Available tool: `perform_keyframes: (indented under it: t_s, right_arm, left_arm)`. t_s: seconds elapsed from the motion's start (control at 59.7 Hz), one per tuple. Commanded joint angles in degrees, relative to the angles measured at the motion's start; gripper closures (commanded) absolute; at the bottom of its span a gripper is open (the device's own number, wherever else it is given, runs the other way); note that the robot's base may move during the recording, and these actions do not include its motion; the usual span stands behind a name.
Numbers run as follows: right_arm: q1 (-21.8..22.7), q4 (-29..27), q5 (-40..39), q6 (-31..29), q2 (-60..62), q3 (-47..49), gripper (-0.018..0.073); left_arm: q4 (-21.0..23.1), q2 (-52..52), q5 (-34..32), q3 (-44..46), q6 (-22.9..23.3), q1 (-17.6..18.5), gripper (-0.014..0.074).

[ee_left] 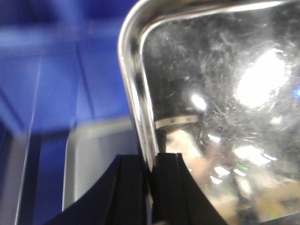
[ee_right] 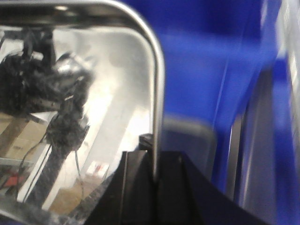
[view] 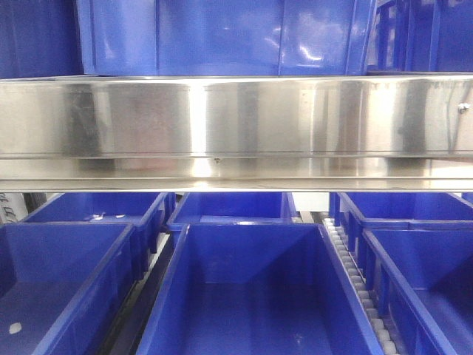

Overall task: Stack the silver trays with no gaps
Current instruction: 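Lower the held tray onto the silver tray on the shelf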

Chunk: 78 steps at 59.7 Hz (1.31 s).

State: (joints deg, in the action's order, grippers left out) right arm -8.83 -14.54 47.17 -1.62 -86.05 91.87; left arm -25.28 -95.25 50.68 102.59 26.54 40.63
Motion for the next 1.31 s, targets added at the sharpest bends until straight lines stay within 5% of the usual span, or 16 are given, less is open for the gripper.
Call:
perform_keyframes:
  t_s: [0.0, 0.419, 0.536, 0.771, 1.29]
  right_arm:
    - [-0.51, -1.94, 0.83, -0.31, -1.13, 0.65, 0.0639]
    - [-0.51, -1.94, 7.01, -0.31, -10.35, 0.65, 0.0638]
    - [-0.51, -1.94, 6.34, -0.31, -10.94, 0.65, 0.0623]
    - [-0.56, -2.16, 5.22, -0.31, -10.94, 0.65, 0.0213]
    - [-0.56, -2.21, 6.72, -0.44, -4.87, 9.91, 0.024]
  left_arm:
    - [-0.99, -1.99, 2.0, -0.29, -1.73, 0.64, 0.0615]
    - [-1.85, -8.06, 7.6, -0.29, -2.51, 0.64, 0.0612]
    - [-2.09, -8.26, 8.36, -0.29, -2.51, 0.64, 0.0513]
    - [-3.58, -8.26, 8.26, -0.29, -2.27, 0.64, 0.0171]
    - [-7.57, -1.22, 7.75, 6.33, -0.4, 0.64, 0.015]
